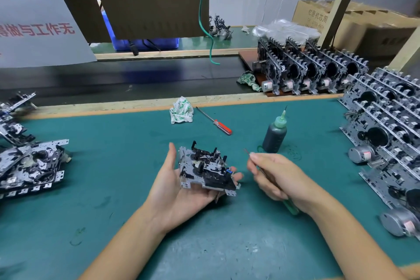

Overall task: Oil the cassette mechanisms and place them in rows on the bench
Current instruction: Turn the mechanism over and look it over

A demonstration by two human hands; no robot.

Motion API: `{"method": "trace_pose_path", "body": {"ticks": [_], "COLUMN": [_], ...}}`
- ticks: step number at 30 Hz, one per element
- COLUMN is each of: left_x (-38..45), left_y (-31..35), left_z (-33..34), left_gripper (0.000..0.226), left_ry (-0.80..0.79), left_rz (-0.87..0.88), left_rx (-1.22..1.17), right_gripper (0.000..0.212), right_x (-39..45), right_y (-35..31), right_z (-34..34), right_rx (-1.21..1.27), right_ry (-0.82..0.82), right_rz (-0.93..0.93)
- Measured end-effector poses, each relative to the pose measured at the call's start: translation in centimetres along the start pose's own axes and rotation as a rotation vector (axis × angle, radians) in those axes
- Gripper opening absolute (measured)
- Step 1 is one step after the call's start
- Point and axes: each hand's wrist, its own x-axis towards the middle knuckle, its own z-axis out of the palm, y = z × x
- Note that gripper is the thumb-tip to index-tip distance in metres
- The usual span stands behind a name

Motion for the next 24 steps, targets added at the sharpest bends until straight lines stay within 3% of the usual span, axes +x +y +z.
{"method": "trace_pose_path", "body": {"ticks": [10, 15, 19, 24], "left_x": [-0.3, 0.1, 0.5, 0.8], "left_y": [0.0, -0.2, -0.7, -0.9], "left_z": [0.2, -0.7, -0.7, -1.0], "left_gripper": [0.092, 0.091, 0.087, 0.079], "left_ry": [-0.116, -0.089, -0.069, -0.083], "left_rz": [-0.039, -0.066, -0.063, -0.049], "left_rx": [-0.154, 0.029, 0.142, 0.161], "right_gripper": [0.037, 0.044, 0.044, 0.053], "right_x": [-0.1, -0.3, -0.3, -0.6], "right_y": [0.1, -0.2, -0.4, -0.1], "right_z": [0.6, 1.1, 0.7, 1.3], "right_rx": [-0.081, -0.121, -0.157, -0.262], "right_ry": [-0.054, -0.098, 0.026, -0.163], "right_rz": [0.002, 0.005, -0.041, 0.062]}}
